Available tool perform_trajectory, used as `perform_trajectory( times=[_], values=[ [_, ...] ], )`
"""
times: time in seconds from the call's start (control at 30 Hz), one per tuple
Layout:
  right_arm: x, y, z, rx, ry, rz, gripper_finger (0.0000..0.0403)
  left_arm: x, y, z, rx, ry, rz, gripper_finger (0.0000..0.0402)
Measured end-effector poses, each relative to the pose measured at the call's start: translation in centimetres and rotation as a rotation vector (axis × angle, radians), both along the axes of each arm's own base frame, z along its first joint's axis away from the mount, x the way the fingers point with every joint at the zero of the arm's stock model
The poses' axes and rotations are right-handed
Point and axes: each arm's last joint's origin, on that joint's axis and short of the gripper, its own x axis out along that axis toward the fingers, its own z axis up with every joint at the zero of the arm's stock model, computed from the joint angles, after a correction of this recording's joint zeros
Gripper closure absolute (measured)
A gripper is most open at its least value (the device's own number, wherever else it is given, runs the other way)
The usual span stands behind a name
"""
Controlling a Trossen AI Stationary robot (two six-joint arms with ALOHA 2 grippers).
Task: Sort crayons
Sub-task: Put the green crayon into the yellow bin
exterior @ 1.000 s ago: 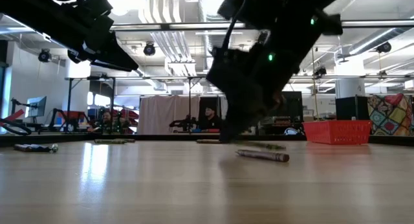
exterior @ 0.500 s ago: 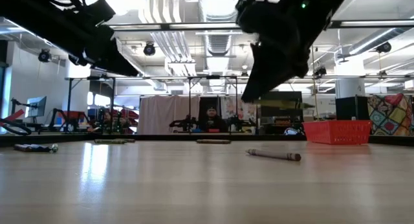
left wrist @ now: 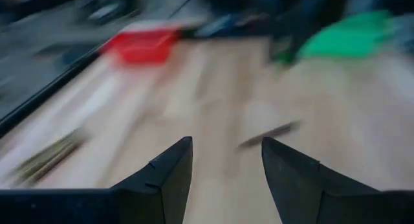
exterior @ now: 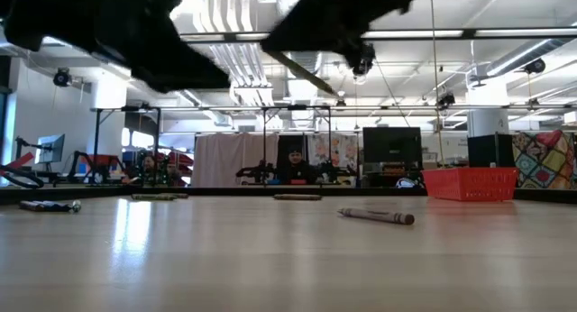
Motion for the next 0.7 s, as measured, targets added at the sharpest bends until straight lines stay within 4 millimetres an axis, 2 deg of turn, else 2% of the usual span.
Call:
perform_trajectory(
  times=[0.2, 0.3, 0.5, 0.7],
  values=[
    [0.4, -2.8, 0.4, 0.004, -0.253, 0.21, 0.039, 0.6, -0.1, 0.1, 0.001, -0.063, -0.045, 0.0232],
    [0.0, -3.6, 0.3, 0.017, -0.332, 0.226, 0.039, 0.9, 0.1, 0.0, -0.001, -0.076, -0.034, 0.0232],
    [0.0, -3.9, -0.4, 0.012, -0.346, 0.224, 0.039, 1.6, 0.1, 0.2, 0.003, -0.165, -0.033, 0.0232],
    [0.3, -3.8, -1.0, 0.01, -0.369, 0.227, 0.039, 2.0, -0.2, 0.1, -0.017, -0.212, -0.138, 0.0232]
  ],
)
